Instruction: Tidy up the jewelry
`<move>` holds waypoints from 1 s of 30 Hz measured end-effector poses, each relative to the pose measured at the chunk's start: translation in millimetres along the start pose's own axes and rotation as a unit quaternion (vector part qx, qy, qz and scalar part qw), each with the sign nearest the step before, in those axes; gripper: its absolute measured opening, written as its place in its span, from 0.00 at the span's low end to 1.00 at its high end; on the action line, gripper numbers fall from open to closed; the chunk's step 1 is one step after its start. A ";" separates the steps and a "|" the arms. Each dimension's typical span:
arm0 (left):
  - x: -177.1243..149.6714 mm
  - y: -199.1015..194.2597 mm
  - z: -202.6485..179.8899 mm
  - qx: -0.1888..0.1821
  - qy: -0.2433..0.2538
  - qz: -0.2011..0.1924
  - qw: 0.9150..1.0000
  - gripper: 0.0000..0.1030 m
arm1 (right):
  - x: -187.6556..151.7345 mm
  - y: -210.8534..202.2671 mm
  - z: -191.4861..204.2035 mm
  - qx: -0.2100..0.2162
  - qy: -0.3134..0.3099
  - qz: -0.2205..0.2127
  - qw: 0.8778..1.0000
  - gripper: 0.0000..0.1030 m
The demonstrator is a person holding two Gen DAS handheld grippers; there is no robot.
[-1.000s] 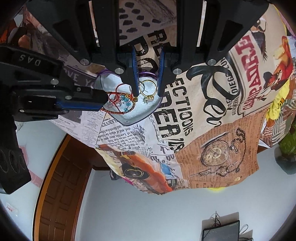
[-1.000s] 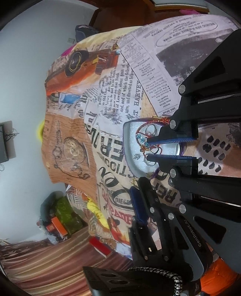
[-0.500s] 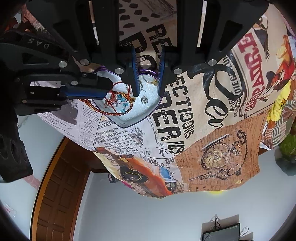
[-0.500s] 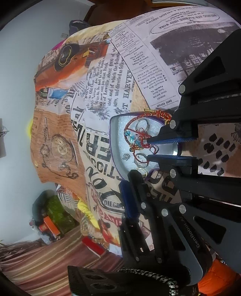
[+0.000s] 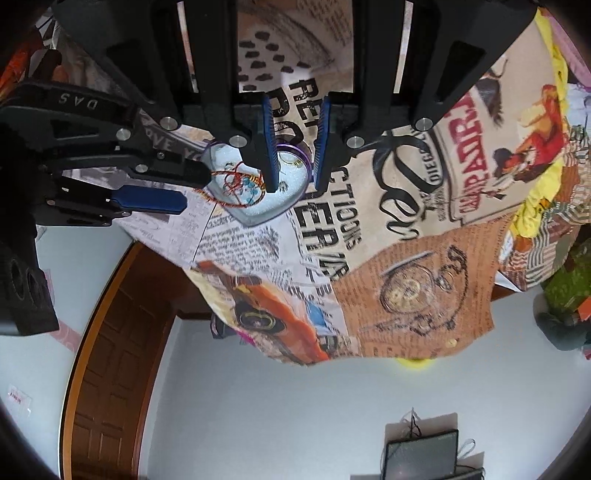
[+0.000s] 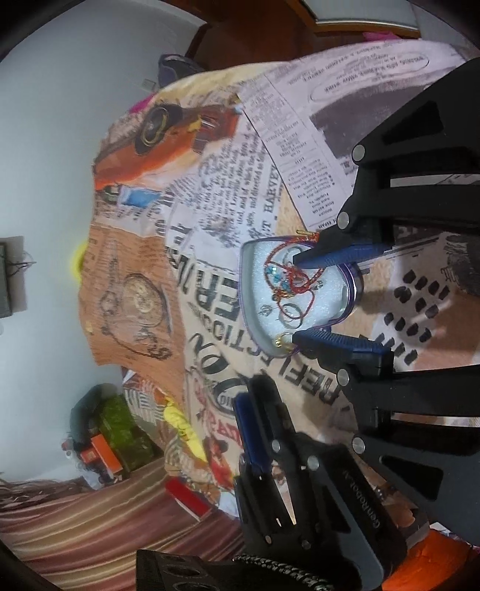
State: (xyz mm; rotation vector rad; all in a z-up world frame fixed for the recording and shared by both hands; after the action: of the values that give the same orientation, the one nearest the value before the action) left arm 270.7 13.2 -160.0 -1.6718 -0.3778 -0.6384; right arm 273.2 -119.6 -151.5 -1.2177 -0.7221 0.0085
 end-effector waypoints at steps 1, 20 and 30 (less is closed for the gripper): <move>1.0 -5.3 -0.1 0.001 -0.001 -0.005 1.000 0.17 | 0.0 -4.9 2.0 -0.003 -0.001 -0.004 1.000 0.30; -25.8 -216.1 -52.4 0.030 0.017 -0.232 0.972 0.30 | -40.3 -217.4 62.3 -0.066 -0.023 -0.271 0.960 0.31; -72.5 -266.6 -74.9 0.073 -0.006 -0.319 0.945 0.89 | -96.3 -278.2 98.0 -0.116 -0.003 -0.395 0.911 0.77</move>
State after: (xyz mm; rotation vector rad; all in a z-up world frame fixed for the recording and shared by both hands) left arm 45.0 1.3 15.7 -1.3998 -0.9747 -1.0445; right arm 46.7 -177.0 52.7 -1.0706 -1.2051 -0.7647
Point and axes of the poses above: each gripper's, at about its wrist camera, not at the fingertips, and y roughly the way its jaws point, z to its left, x to its top, the point moved 1 cm from there along y, roughly the way its jaws point, and after that the axes turned 10 degrees about z, right-handed, at the moved point
